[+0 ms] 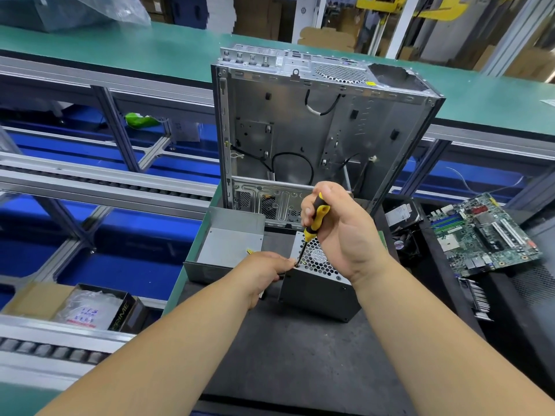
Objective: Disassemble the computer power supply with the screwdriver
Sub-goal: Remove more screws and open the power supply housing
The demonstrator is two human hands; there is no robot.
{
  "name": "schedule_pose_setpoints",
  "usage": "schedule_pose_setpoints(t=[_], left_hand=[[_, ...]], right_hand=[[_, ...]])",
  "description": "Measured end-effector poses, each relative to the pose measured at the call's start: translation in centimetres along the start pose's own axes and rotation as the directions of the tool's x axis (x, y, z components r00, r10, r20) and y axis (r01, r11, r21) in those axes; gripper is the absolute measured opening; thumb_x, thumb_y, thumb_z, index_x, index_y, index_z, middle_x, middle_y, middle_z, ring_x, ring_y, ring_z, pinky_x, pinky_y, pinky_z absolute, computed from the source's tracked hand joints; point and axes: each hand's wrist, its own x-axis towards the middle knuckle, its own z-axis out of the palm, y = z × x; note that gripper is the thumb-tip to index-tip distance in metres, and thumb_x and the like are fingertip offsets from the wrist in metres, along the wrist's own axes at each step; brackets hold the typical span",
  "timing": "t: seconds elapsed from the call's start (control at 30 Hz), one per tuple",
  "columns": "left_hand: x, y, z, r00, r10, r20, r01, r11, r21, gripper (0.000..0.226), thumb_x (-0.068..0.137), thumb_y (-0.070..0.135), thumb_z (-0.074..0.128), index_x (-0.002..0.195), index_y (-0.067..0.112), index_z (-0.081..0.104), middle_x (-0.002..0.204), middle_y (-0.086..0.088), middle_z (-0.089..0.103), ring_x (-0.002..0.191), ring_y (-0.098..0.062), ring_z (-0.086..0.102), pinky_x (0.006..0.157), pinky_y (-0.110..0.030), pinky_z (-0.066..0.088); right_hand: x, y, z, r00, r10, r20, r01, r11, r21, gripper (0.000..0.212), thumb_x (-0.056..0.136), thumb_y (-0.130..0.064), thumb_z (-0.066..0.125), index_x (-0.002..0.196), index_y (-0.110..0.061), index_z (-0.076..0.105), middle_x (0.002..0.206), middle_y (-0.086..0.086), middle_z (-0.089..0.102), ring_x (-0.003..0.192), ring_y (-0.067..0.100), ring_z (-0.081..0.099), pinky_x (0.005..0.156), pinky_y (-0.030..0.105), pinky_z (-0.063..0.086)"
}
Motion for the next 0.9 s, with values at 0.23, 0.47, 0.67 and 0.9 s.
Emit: schedule_pose_setpoints(t=[0.23, 0.47, 0.67, 0.9], left_hand=[[0.26, 0.18, -0.07, 1.000, 0.008, 0.027, -0.009, 1.000, 0.014, 0.014, 0.091, 0.032, 0.068, 0.083, 0.020, 0.066, 0.109, 0.009, 0.059, 0.108, -0.006, 0.047, 0.094, -0.041, 0.045], [0.17, 0.33, 0.05, 0.999, 0.014, 0.044, -0.016, 0.999, 0.042, 0.018, 0.093, 0.029, 0.065, 0.080, 0.016, 0.063, 0.117, -0.012, 0.065, 0.118, -0.026, 0.053, 0.088, -0.038, 0.042], [0.48, 0.50, 0.12, 0.999, -0.040, 0.030, 0.038, 0.999, 0.034, 0.012, 0.090, 0.027, 0.069, 0.089, 0.016, 0.065, 0.130, -0.018, 0.062, 0.126, -0.032, 0.053, 0.110, -0.047, 0.033], [0.75, 0.37, 0.08, 0.998, -0.059, 0.036, 0.059, 0.998, 0.006, 0.015, 0.090, 0.028, 0.069, 0.094, 0.013, 0.067, 0.134, -0.018, 0.060, 0.132, -0.034, 0.048, 0.110, -0.046, 0.031]], right_hand=[[0.01, -0.59, -0.43, 1.000, 0.014, -0.019, -0.017, 0.977, -0.211, 0.020, 0.090, -0.035, 0.053, 0.085, -0.018, 0.062, 0.084, -0.003, 0.063, 0.081, 0.016, 0.060, 0.071, 0.026, 0.046], [-0.17, -0.58, -0.24, 1.000, 0.003, -0.031, -0.009, 0.985, -0.170, 0.033, 0.102, -0.032, 0.046, 0.084, -0.017, 0.070, 0.080, 0.002, 0.063, 0.080, 0.020, 0.060, 0.079, 0.035, 0.046], [0.03, -0.56, 0.15, 1.000, 0.011, -0.028, -0.012, 0.999, -0.048, 0.028, 0.100, -0.035, 0.046, 0.096, -0.011, 0.060, 0.076, 0.000, 0.058, 0.070, 0.014, 0.053, 0.075, 0.029, 0.045], [-0.08, -0.40, -0.01, 0.997, -0.015, -0.080, -0.004, 0.973, -0.232, 0.024, 0.086, -0.036, 0.060, 0.091, -0.014, 0.057, 0.079, -0.005, 0.063, 0.076, 0.013, 0.059, 0.075, 0.032, 0.046]])
